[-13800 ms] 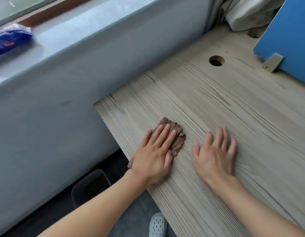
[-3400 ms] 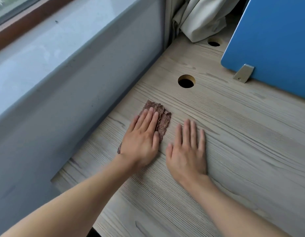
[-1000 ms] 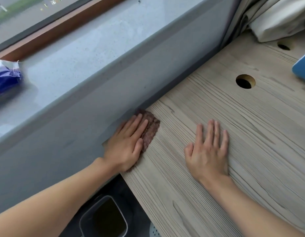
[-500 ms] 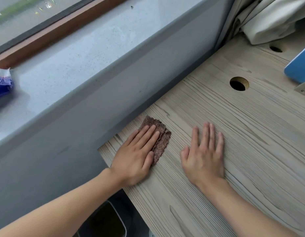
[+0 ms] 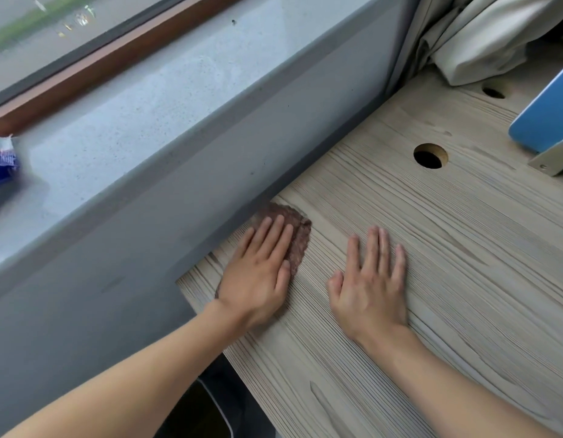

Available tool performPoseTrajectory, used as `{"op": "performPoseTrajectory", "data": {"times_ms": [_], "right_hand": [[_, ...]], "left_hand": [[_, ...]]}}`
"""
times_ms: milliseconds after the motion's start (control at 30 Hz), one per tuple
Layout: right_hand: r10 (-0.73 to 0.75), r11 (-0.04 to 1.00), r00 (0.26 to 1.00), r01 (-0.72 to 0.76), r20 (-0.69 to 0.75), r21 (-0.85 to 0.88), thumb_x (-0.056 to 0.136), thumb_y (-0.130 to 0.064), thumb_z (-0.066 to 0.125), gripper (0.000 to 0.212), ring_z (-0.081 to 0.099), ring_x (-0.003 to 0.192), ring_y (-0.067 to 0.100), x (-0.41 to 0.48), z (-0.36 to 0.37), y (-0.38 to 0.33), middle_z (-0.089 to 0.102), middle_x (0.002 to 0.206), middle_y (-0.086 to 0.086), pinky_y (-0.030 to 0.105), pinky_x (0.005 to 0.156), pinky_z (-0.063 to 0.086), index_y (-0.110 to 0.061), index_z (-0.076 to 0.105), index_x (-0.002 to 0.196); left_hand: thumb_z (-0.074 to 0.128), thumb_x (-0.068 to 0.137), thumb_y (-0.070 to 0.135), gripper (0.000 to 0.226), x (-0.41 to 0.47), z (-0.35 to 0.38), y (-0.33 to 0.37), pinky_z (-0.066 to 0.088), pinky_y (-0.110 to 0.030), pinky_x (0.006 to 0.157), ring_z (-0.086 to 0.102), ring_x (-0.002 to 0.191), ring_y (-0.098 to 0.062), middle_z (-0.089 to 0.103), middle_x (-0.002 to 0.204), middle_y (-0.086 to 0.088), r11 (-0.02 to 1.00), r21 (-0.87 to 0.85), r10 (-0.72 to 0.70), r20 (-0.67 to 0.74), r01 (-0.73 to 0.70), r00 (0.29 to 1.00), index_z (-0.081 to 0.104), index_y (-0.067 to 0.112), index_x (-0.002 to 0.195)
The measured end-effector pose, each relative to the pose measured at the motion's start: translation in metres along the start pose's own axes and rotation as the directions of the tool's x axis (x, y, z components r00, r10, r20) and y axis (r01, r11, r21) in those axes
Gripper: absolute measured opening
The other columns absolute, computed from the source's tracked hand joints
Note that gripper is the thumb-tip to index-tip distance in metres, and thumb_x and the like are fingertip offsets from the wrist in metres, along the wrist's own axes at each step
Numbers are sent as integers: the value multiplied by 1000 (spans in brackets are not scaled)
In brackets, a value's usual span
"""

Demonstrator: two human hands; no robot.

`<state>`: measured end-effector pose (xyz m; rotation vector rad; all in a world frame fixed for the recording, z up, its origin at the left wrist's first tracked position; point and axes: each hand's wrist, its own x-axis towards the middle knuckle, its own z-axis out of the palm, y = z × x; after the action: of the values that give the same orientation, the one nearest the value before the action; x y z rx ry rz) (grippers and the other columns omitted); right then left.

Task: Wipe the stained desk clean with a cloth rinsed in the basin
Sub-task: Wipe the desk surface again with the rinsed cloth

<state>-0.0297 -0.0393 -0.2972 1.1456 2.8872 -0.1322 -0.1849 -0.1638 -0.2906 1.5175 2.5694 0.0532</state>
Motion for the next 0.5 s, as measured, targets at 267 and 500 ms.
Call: {"op": "performPoseTrajectory", "data": {"times_ms": [267,500], "right_hand": [[12,1000,1000,-12,9,20,93,-53,20,66,24,146,34,47,-9,39,34,154,19,59,114,16,-19,41,144],[18,1000,1000,-18,23,11,95,-56,10,73,2,154,33,47,-4,40,12,166,15,61,120,2,-20,18,158]], "left_hand": [[8,100,44,62,32,-3,-18,-2,-37,125,-12,152,-8,-5,166,8,996,-26,81,-2,-81,997,3,28,160],[6,97,44,65,54,-5,-18,-6,-35,124,-13,151,-6,-6,166,8,996,-70,-47,-5,47,999,0,28,160]]}}
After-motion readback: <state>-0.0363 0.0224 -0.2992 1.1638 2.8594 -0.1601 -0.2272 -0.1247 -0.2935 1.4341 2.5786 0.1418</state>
